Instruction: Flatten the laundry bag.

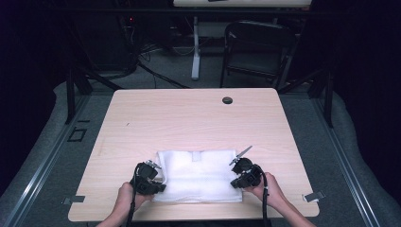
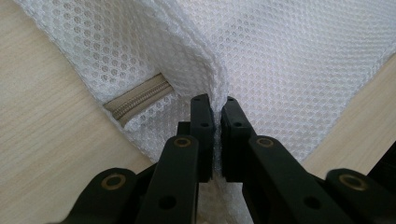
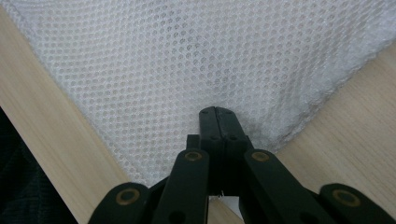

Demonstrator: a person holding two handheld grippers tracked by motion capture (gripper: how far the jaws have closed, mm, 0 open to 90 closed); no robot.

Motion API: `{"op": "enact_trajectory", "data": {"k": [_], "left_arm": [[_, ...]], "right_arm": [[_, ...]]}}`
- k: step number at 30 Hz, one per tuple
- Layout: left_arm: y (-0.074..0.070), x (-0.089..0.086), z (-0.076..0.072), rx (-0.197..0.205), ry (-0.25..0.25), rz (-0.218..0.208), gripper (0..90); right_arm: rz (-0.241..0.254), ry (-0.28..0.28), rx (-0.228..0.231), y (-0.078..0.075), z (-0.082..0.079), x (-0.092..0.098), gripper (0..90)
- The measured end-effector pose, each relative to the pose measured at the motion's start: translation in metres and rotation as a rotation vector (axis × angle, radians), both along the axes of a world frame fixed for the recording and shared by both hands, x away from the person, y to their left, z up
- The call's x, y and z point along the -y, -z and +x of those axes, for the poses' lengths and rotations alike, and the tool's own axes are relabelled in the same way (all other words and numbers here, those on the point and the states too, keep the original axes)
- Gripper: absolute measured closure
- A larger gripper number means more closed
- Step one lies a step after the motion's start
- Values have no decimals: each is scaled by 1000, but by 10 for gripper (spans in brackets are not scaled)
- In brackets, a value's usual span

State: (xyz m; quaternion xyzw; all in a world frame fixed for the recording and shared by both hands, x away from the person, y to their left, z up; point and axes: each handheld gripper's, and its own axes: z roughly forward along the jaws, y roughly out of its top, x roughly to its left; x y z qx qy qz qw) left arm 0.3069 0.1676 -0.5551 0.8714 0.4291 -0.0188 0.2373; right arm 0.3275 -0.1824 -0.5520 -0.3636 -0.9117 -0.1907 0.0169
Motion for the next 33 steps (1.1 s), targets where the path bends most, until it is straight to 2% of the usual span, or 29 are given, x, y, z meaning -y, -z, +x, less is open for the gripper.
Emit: {"op": "enact_trajectory", "data": {"k": [2, 3, 6, 7, 8, 9, 11, 12, 14, 17, 21, 22, 24, 25, 26, 28, 33], "left_arm": [[-2, -2, 1, 2, 5, 4, 816], [-4, -3, 2, 3, -4, -6, 761], [-10, -7, 3, 4, -9, -1, 533], [-13, -8, 3, 11, -10, 7, 483], [-16, -8, 2, 35, -11, 20, 449], [-19, -9, 1, 51, -8, 28, 414], [-28, -10, -1, 111, -27, 37, 346], [-31, -11, -2, 126, -31, 31, 315], [-39, -11, -4, 180, -41, 21, 292], [-42, -5, -7, 209, -16, -10, 268], [-39, 12, -12, 206, 53, -8, 236], [-37, 17, -13, 195, 75, -18, 230], [-33, 27, -15, 188, 125, -1, 224], [-31, 32, -15, 176, 148, -5, 221], [-29, 36, -16, 171, 159, 1, 221], [-25, 44, -17, 154, 195, 4, 230], [-18, 63, -20, 147, 260, 14, 258]], "right_arm": [[19, 11, 2, 1, -1, 0, 900], [24, 13, 2, 1, -1, 0, 900], [18, -4, 1, 0, -1, 1, 900], [14, -5, 8, 0, -1, 1, 900], [22, 5, 13, 1, -1, 0, 900], [2, -8, 14, 0, 0, 0, 900], [7, -15, 17, 0, -1, -2, 900], [11, -14, 19, 0, -2, -3, 900], [14, -17, 24, -2, -2, -5, 868], [31, -25, 45, -6, -4, -7, 753], [47, -20, 77, -13, -6, -5, 471], [45, -18, 80, -14, -7, -4, 432], [50, -24, 89, -17, -7, -1, 347], [52, -17, 94, -18, -7, -1, 307], [45, -13, 100, -18, -8, 1, 237], [43, -11, 107, -20, -8, 3, 216], [53, 4, 115, -21, -8, 5, 204]]}}
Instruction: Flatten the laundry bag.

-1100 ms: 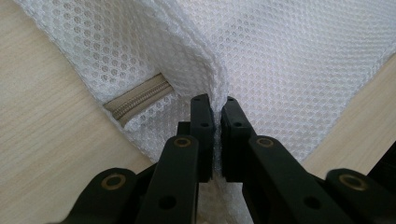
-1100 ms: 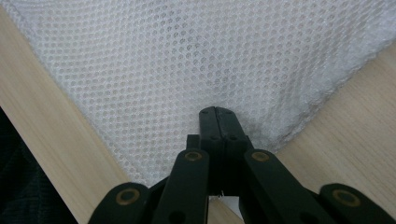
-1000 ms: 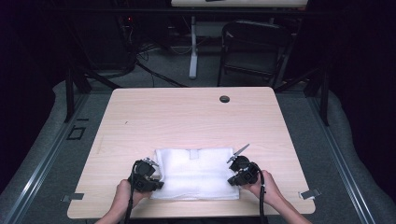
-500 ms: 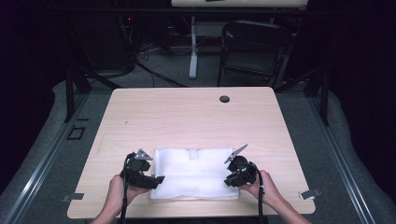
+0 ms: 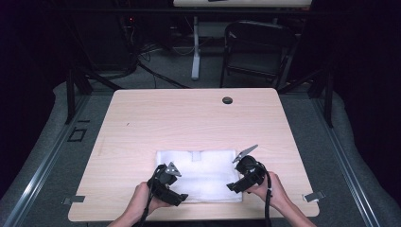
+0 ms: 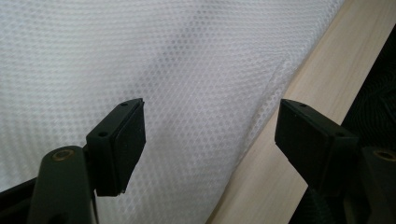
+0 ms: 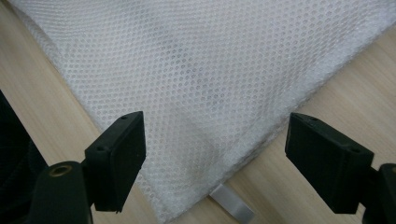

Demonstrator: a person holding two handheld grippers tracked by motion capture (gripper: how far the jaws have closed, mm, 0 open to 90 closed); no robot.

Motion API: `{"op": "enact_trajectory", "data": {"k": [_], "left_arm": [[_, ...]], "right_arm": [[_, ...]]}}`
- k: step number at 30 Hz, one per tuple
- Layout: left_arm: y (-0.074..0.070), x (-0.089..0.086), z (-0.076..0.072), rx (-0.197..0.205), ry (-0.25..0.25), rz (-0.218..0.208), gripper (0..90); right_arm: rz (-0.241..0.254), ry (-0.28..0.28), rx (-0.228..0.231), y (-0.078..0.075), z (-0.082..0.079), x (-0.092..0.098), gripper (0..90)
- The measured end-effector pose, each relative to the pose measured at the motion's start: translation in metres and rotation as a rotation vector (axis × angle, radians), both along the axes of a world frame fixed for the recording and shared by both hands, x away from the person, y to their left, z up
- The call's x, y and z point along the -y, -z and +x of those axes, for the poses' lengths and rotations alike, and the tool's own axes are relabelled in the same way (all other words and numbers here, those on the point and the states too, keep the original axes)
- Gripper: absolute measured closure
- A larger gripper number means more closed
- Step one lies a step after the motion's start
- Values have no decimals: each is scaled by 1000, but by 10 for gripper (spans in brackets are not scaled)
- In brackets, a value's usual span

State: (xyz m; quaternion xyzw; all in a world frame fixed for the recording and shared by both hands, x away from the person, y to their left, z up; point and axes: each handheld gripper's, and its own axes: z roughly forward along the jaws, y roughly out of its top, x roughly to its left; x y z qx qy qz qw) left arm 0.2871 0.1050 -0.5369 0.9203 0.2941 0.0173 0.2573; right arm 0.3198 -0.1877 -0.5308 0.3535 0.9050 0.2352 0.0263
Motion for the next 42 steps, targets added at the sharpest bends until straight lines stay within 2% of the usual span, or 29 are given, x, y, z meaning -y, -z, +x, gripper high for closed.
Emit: {"op": "enact_trajectory", "data": {"k": [4, 12, 16, 18, 21, 23, 29, 34, 39, 42], "left_arm": [[5, 14, -1, 2, 57, 21, 376], [12, 28, 0, 0, 141, 68, 586], [16, 30, 2, 14, 154, 87, 709], [16, 30, 3, 9, 161, 78, 770], [16, 31, 3, 23, 167, 87, 832], [17, 31, 4, 21, 166, 79, 860], [13, 29, 9, 9, 141, 49, 892], [7, 27, 17, 2, 88, 10, 894], [9, 26, 22, -25, 44, -6, 894], [9, 26, 24, -34, 20, -8, 894]], "right_arm": [[-8, 0, 1, -1, 0, 2, 214], [6, 17, 2, -2, -1, 6, 234], [12, 16, 0, -2, -1, 6, 247], [6, 13, 0, -3, -1, 7, 265], [12, 20, 8, -3, -1, 7, 302], [10, 11, 5, -4, -2, 7, 321], [24, 0, 26, -9, -6, 6, 473], [54, -30, 61, -16, -14, 3, 665], [60, -106, 74, -20, -23, -5, 852], [57, -154, 64, -18, -28, -12, 900]]}}
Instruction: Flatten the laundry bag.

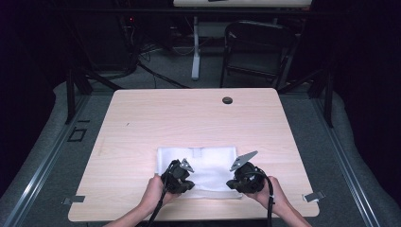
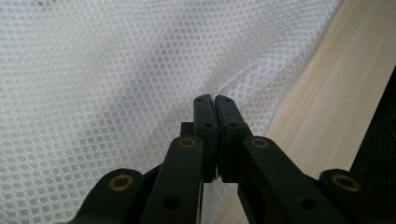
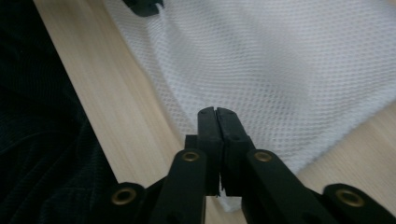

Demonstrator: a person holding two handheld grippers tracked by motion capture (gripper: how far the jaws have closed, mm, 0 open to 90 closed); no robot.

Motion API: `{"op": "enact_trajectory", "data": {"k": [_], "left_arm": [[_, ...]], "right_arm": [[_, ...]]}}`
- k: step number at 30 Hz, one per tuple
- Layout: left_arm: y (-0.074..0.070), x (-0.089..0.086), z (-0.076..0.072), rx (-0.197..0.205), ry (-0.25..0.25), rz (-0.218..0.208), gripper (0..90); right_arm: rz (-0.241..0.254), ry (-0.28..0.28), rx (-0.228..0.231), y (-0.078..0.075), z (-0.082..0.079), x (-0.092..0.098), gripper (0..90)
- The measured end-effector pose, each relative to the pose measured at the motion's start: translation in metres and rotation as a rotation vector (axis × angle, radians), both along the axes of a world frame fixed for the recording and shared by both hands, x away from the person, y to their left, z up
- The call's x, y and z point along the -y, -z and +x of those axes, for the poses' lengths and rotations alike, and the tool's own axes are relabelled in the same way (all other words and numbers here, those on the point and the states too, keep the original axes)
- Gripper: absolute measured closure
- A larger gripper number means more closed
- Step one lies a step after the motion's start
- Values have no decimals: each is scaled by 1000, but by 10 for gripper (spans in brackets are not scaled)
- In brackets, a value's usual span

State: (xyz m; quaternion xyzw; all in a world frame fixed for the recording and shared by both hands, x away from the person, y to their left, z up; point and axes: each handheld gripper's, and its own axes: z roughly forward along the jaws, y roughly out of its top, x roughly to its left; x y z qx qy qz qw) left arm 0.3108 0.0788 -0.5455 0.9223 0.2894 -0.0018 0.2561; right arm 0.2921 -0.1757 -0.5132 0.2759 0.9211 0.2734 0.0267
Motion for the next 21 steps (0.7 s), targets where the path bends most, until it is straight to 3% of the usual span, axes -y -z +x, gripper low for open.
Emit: {"op": "enact_trajectory", "data": {"k": [4, 11, 18, 21], "left_arm": [[-1, -1, 3, 3, -16, -8, 895], [-3, -2, 4, 13, -25, -27, 894], [-4, -2, 4, 25, -24, -28, 894], [-5, -3, 5, 41, -32, -37, 895]], "right_arm": [[-28, -53, -13, 6, -4, -8, 900], [-101, -28, -24, 26, -3, -14, 900], [-165, -19, 18, 39, 6, -19, 900], [-157, -17, 41, 40, 7, -19, 900]]}}
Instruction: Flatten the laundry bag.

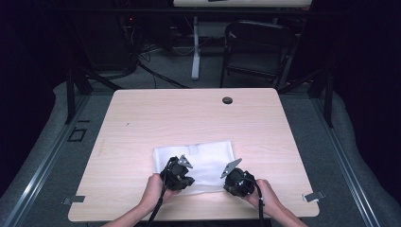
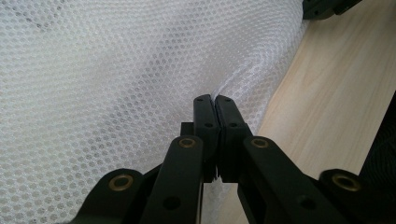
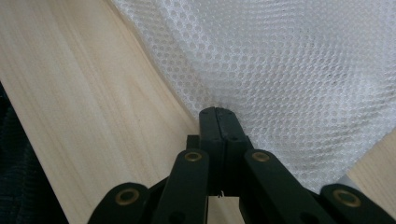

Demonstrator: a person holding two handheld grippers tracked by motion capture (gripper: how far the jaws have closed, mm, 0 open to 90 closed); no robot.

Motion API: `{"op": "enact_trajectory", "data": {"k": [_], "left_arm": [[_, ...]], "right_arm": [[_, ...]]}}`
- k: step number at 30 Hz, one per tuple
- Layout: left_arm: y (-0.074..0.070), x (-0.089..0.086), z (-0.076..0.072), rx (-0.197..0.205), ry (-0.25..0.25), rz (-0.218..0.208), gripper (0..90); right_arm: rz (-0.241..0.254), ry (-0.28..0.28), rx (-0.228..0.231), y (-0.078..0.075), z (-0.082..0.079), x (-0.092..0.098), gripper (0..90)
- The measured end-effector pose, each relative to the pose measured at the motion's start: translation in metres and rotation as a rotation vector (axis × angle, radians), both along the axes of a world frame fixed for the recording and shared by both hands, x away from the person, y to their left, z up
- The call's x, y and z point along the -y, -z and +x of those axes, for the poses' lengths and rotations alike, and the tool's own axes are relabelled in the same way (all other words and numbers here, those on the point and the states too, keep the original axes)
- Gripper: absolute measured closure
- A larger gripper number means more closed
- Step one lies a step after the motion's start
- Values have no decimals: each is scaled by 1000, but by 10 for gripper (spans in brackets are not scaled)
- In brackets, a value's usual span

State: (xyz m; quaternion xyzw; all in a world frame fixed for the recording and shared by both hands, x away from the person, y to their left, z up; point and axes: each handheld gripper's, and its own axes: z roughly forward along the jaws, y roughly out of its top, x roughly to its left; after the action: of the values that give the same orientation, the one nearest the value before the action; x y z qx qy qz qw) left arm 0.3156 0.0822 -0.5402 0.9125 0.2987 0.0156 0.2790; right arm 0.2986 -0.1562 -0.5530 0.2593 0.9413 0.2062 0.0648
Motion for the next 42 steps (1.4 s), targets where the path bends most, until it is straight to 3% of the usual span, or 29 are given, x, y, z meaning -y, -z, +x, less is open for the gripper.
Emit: {"op": "enact_trajectory", "data": {"k": [6, 12, 21, 35, 42], "left_arm": [[-8, -3, 2, 23, -16, -27, 895], [-9, -2, 3, 23, -19, -42, 895], [-15, -8, 5, 43, -27, -47, 895], [-58, -13, 23, 142, -81, -67, 895], [-69, -14, 29, 155, -78, -70, 895]], "right_arm": [[17, -27, 19, -5, -6, -4, 900], [4, 27, 91, -1, 4, -4, 900], [5, 24, 60, 4, 7, -5, 900], [-17, -3, 45, 2, 3, 0, 900], [-11, -5, -2, 1, -3, 2, 900]]}}
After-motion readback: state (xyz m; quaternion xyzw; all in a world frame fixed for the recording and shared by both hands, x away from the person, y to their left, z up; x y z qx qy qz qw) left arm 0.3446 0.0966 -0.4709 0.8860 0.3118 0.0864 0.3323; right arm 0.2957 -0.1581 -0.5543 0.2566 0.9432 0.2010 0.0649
